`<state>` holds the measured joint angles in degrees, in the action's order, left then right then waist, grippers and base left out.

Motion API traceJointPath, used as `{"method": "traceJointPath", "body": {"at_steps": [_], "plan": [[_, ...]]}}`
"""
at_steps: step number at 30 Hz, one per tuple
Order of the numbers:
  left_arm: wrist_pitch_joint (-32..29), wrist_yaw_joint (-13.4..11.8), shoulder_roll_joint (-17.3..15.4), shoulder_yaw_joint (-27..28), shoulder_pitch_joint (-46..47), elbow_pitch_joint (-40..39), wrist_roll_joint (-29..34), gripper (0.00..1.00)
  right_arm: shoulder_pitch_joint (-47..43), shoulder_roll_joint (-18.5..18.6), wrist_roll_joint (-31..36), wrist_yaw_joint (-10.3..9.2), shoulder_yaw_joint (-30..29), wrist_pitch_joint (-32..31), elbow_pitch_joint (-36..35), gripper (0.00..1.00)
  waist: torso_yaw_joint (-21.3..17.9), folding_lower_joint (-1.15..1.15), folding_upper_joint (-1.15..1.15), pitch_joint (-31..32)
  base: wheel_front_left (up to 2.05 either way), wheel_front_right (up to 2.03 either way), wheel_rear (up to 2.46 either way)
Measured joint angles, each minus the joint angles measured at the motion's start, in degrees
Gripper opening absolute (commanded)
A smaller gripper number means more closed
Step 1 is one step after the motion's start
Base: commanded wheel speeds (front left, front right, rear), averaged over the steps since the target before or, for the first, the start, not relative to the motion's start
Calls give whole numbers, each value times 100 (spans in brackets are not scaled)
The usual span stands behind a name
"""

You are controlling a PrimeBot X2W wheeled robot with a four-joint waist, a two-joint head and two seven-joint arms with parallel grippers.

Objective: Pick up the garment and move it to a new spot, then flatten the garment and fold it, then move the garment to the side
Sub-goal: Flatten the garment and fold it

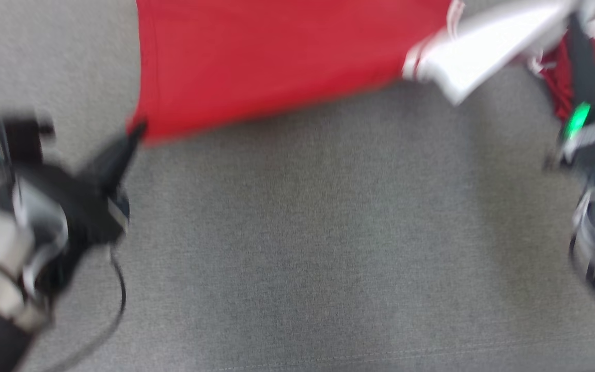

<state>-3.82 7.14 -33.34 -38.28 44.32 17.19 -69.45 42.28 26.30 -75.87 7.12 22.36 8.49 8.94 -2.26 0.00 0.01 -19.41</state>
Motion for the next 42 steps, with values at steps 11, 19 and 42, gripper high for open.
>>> {"method": "traceJointPath", "body": {"at_steps": [11, 19, 42], "plan": [[1076, 0, -125, -157, -1797, -257, -40, 0, -2282, 648, -85, 0, 350, 321, -878, 0, -15, -2, -2, 657, 0, 0, 0], [1737, 0, -74, -180, -2484, -198, 301, 0, -2975, 886, 7, 0, 753, 379, -1058, 0, -45, -1, -1, 905, 0, 0, 0], [1809, -414, 445, 327, -4133, -349, 954, 0, -4432, 1594, -86, 1, 1260, 480, -1087, 0, -81, 0, -2, 1533, 0, 0, 0]]}}
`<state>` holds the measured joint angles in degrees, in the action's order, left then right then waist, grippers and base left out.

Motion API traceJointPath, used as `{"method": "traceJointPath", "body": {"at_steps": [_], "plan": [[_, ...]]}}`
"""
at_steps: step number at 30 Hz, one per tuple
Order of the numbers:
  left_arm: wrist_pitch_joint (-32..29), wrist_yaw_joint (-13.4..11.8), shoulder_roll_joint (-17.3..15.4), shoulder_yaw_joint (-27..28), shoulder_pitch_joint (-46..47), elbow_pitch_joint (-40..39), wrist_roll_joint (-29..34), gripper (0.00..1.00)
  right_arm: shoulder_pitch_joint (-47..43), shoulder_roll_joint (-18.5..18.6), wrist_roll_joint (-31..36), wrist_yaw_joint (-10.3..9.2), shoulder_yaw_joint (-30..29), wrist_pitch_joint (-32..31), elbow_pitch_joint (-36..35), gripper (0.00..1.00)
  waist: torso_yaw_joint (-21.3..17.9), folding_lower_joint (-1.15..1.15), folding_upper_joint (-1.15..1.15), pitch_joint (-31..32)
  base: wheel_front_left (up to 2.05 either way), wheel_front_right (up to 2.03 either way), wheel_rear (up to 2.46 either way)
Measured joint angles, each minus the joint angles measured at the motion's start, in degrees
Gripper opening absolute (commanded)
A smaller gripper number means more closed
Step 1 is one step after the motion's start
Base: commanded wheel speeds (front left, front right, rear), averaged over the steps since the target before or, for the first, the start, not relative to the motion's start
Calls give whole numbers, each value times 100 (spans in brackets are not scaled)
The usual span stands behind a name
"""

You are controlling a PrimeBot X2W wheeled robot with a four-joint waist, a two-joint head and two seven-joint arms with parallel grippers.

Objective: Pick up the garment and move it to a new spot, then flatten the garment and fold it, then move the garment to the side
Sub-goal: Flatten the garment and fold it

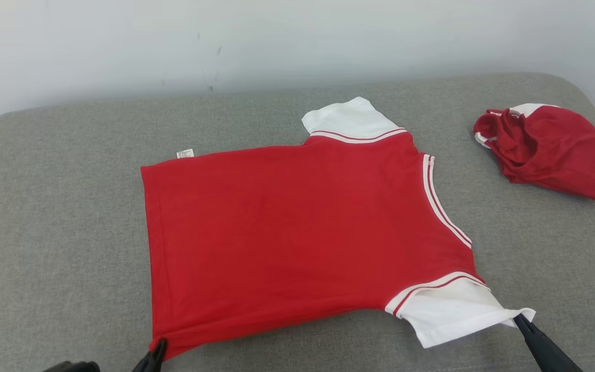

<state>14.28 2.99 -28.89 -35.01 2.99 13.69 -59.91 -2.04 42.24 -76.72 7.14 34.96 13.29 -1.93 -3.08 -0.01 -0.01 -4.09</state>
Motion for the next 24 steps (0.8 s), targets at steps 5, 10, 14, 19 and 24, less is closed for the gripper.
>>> {"method": "traceJointPath", "body": {"at_steps": [5, 10, 14, 19, 24], "plan": [[0, -4, 110, 83, -175, -7, 107, 0, -10, 5, 1, 0, 60, 24, -26, 0, -23, 1, 1, 26, 0, 0, 0], [0, 3, 255, 157, -202, -58, 312, 0, 57, -10, 29, 0, 97, 42, -25, 0, -7, 1, 1, 58, 0, 0, 0], [0, 11, 303, 236, -198, -126, 399, 0, 116, -55, 183, 0, 78, 45, 103, 0, 52, 1, 1, 58, 0, 0, 0], [1, 64, 334, 390, -149, -215, 480, 0, 405, -256, 380, 0, -58, 91, 267, 0, 108, 1, 1, 2, 0, 0, 0], [1, 162, 292, 465, 153, -218, 683, 0, 762, -438, 479, 0, -238, 93, 482, 0, 133, 1, 1, -165, 0, 0, 0]]}}
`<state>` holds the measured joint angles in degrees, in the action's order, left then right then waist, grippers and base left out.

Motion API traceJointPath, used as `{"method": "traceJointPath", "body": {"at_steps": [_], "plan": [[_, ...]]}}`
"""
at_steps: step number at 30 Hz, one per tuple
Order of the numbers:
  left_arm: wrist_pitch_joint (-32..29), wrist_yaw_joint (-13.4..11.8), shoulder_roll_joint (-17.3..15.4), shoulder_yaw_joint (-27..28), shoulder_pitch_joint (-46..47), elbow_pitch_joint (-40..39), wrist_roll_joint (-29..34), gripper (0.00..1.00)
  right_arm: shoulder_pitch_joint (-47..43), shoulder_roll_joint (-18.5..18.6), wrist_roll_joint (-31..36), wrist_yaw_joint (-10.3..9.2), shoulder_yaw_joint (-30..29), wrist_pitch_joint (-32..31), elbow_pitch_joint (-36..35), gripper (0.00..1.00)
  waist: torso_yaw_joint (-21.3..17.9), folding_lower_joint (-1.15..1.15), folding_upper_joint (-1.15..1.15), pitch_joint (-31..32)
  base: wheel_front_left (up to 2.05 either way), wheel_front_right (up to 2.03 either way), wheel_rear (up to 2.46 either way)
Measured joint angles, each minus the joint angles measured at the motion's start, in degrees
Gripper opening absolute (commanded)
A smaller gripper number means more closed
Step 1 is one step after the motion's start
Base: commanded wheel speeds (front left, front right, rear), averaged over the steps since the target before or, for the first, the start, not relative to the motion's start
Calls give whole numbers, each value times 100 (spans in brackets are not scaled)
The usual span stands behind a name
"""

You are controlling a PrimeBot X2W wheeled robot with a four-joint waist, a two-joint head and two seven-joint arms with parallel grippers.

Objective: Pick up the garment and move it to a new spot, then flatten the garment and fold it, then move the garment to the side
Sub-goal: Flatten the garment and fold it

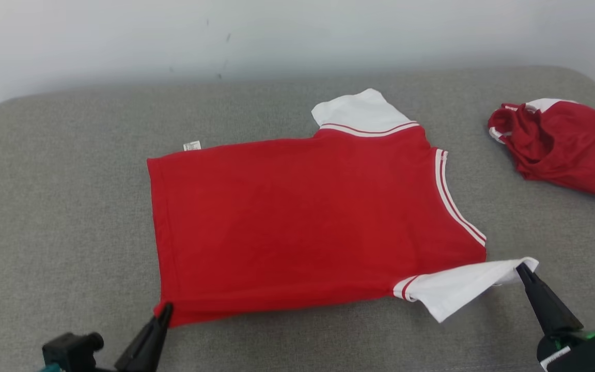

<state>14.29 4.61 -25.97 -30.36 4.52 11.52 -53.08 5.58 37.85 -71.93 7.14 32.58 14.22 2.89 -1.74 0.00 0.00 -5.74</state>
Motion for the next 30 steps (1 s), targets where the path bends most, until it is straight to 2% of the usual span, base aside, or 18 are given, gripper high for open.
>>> {"method": "traceJointPath", "body": {"at_steps": [13, 21, 30], "plan": [[0, 148, 34, 187, 720, 151, 98, 0, 952, -190, 235, 0, -174, 5, 347, 0, 66, 0, 1, -556, 0, 0, 0], [1, 197, 292, 264, 1379, 342, 176, 0, 1498, -250, 263, 0, -220, 7, 705, 0, 116, 1, 1, -970, 0, 0, 0], [1, 243, 436, 264, 1944, 811, 292, 0, 2192, -290, 393, 0, -34, 4, 1160, 0, 211, 1, 1, -1379, 0, 0, 0]]}}
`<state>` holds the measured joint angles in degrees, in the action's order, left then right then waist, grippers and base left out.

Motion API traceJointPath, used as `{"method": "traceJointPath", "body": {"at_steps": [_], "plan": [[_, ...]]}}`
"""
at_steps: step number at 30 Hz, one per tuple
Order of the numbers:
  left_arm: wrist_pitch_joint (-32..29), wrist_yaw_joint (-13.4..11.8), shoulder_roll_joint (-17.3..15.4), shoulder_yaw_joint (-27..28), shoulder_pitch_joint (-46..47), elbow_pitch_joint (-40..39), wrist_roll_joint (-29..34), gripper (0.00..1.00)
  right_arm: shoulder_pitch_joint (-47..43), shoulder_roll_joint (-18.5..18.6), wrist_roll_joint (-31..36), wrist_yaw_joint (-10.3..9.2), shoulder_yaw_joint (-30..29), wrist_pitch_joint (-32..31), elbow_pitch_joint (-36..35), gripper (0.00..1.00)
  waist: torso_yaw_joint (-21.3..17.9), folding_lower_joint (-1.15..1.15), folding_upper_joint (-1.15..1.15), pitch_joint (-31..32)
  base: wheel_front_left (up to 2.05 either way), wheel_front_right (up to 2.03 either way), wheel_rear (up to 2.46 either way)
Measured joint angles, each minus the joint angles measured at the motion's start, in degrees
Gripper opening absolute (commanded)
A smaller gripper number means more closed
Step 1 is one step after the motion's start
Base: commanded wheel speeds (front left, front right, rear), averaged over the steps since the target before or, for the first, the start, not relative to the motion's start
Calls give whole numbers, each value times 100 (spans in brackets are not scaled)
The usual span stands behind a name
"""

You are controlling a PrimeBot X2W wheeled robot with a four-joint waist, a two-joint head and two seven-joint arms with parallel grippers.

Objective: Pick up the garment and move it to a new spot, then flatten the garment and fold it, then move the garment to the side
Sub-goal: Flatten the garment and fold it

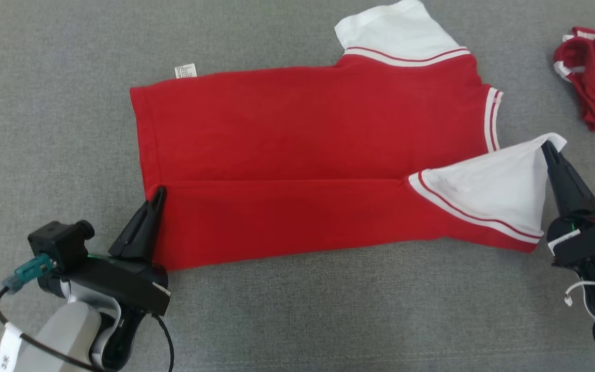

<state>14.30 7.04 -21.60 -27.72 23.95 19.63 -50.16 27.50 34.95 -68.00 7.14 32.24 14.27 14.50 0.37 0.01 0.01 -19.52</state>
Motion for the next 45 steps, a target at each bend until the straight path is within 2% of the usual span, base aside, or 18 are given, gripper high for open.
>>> {"method": "traceJointPath", "body": {"at_steps": [16, 34, 35, 36, 38, 40, 41, 42, 43, 45], "plan": [[0, 10, 272, -186, 622, 894, 40, 0, 813, -149, 64, 0, 500, -85, 1012, 0, 139, -1, 0, -273, 0, 0, 0], [0, 10, 292, -533, 888, 1288, -70, 0, 1462, -316, 159, 0, 992, -81, 1761, 0, 114, -1, 0, -275, 0, 0, 0], [0, 10, 292, -541, 899, 1312, -74, 4, 1501, -330, 160, 0, 1014, -81, 1803, 0, 113, -1, 0, -272, 0, 0, 0], [0, 10, 292, -545, 914, 1327, -78, 12, 1544, -347, 160, 0, 1034, -81, 1842, 0, 112, -1, 0, -270, 0, 0, 0], [0, 10, 294, -571, 969, 1345, -93, 12, 1612, -388, 159, 0, 1067, -79, 1931, 0, 112, -1, 0, -262, 0, 0, 0], [0, 10, 301, -595, 995, 1354, -157, 23, 1671, -419, 159, 0, 1105, -74, 1997, 20, 112, -1, 0, -254, 0, 0, 0], [0, 10, 310, -611, 995, 1369, -189, 36, 1689, -431, 159, 0, 1123, -74, 2038, 41, 114, -1, 0, -248, 0, 0, 0], [0, 10, 316, -625, 995, 1385, -212, 68, 1698, -443, 159, 0, 1144, -73, 2083, 91, 115, -1, 0, -242, 0, 0, 0], [0, 10, 321, -636, 995, 1405, -223, 100, 1703, -453, 158, 0, 1167, -73, 2121, 100, 116, -1, 0, -235, 0, 0, 0], [0, 10, 320, -658, 996, 1446, -227, 100, 1719, -476, 157, 0, 1217, -70, 2174, 100, 119, -1, 0, -218, 0, 0, 0]]}}
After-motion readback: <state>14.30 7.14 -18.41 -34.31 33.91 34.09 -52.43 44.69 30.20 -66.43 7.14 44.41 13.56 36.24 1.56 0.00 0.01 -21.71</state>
